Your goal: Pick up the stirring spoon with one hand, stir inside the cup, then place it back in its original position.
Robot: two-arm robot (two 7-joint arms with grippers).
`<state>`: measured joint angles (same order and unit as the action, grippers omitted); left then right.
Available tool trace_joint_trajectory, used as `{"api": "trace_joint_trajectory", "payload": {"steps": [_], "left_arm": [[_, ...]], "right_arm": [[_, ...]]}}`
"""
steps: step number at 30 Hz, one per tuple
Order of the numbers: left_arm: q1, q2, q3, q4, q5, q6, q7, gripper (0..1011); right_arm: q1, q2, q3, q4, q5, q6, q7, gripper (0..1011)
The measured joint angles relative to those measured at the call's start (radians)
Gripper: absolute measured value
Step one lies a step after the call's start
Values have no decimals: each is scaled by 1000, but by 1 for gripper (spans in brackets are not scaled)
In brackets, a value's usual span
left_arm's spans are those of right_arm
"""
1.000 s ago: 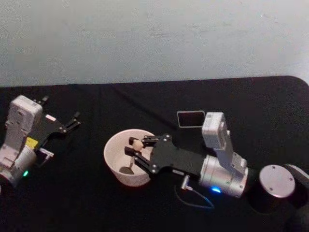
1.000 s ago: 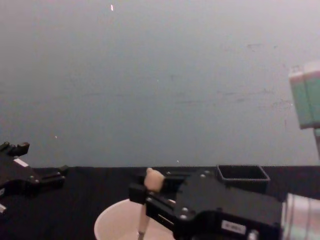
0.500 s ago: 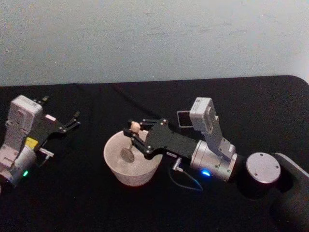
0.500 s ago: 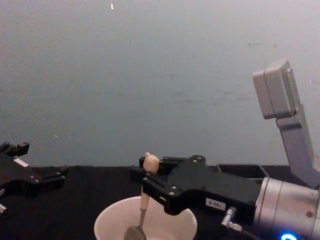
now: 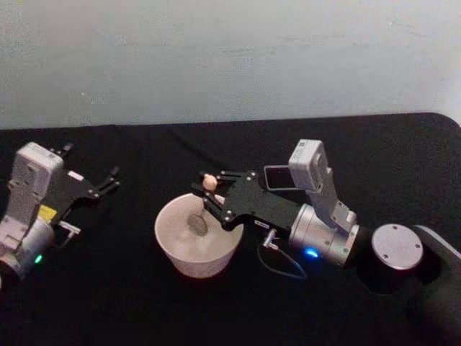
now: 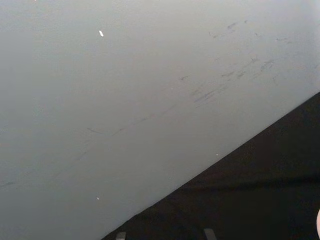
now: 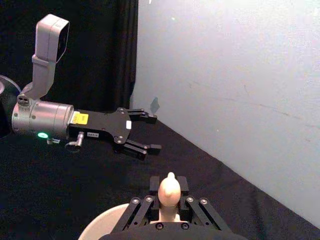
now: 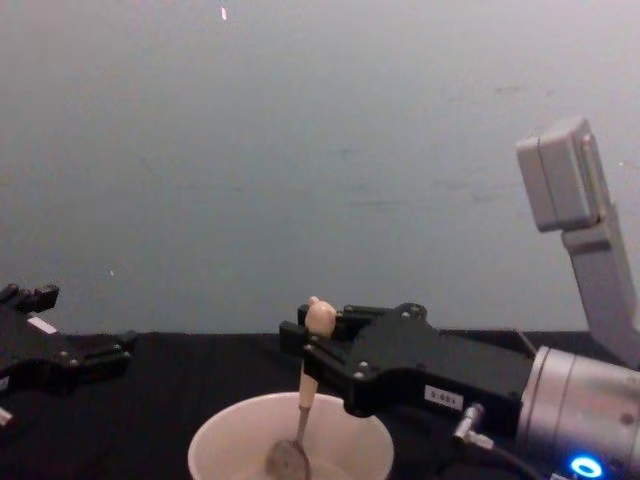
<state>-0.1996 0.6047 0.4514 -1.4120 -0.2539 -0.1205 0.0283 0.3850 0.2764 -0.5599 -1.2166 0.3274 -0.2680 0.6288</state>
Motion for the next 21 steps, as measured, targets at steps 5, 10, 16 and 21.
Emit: {"api": "trace_joint_trajectory", "payload": {"steps": [5, 10, 16, 21], "left_arm": [[0, 0, 0, 0, 0, 0, 0, 1001], [0, 0, 0, 0, 0, 0, 0, 1001], [0, 0, 0, 0, 0, 0, 0, 1001], [0, 0, 0, 0, 0, 0, 0, 1001]], "right_arm": [[-2, 0, 2, -2, -3, 2, 0, 202], [-1, -2, 5, -1, -4, 2, 1, 202], [-2, -1, 7, -1, -5, 3, 2, 202], [-5, 3, 13, -14, -1, 8, 3, 202]]}}
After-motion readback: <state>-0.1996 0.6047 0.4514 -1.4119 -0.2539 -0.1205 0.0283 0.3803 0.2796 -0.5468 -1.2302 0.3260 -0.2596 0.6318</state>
